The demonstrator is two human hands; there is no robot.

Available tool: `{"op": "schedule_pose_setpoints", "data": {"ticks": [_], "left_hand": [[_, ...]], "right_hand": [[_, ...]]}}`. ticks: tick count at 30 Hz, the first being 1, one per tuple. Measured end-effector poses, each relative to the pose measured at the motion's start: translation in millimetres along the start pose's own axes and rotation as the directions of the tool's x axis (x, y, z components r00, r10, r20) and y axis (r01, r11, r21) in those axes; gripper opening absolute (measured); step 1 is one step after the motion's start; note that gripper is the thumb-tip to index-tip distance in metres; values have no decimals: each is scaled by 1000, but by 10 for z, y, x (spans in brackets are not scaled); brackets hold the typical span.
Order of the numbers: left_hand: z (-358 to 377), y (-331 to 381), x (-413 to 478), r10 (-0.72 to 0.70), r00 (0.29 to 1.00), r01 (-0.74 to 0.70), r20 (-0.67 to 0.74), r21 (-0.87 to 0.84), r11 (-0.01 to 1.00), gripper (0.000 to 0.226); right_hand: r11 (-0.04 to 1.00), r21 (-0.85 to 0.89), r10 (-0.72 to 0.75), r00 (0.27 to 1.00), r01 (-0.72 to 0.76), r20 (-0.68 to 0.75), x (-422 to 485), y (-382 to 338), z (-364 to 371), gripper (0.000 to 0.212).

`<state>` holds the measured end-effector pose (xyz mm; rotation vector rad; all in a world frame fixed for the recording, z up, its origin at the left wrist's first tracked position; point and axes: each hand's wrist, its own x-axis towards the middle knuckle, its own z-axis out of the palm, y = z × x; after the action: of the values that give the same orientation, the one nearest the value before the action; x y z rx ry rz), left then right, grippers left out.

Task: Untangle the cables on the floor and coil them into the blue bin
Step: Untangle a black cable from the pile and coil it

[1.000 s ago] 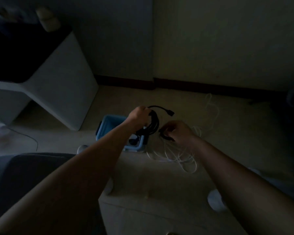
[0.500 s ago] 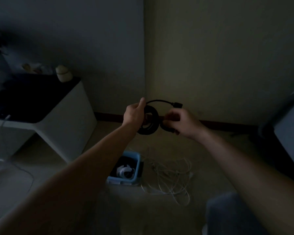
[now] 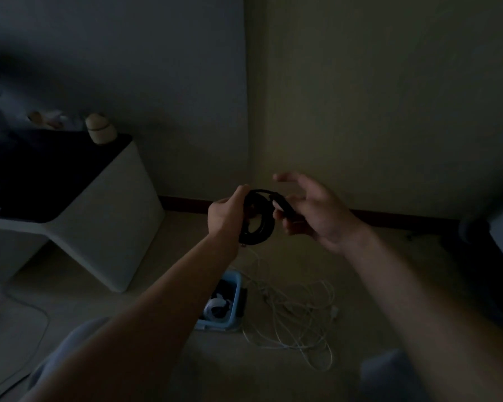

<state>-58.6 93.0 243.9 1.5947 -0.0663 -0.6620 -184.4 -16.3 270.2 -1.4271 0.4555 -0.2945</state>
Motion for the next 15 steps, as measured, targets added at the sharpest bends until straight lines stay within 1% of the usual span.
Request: {"op": "schedule_pose_setpoints", "data": {"ticks": [2, 5, 7, 8, 10, 12, 13, 15], "left_hand": [[42, -13, -14, -26, 1000, 26, 5, -20, 999, 34], [97, -47, -39, -84, 995, 88, 45, -78, 993, 33], [114, -61, -44, -111, 992, 117, 61, -115, 986, 34], [122, -64, -39, -114, 992, 121, 62, -128, 984, 34], [141, -57, -44, -106, 993, 112, 55, -134, 985, 33], [159, -45, -66, -95, 995, 100, 43, -145, 984, 32], [168, -43, -73, -99, 994, 105, 45, -155, 982, 32], [165, -57, -75, -122, 989, 135, 78, -195, 972, 35]], "right_hand": [[996, -93, -5, 997, -2, -74, 88, 70, 2, 28], [976, -215, -8, 991, -21, -135, 195, 160, -7, 23], [961, -275, -50, 987, 7, -150, 204, 141, -18, 21], [943, -333, -78, 987, 27, -142, 191, 117, -19, 21], [864, -502, -117, 985, 39, -125, 148, 92, 1, 17], [744, -667, -147, 983, 38, -109, 118, 110, 48, 13], [697, -716, -173, 979, 45, -106, 112, 125, 74, 14], [653, -755, -218, 969, 58, -114, 106, 174, 118, 17]]}}
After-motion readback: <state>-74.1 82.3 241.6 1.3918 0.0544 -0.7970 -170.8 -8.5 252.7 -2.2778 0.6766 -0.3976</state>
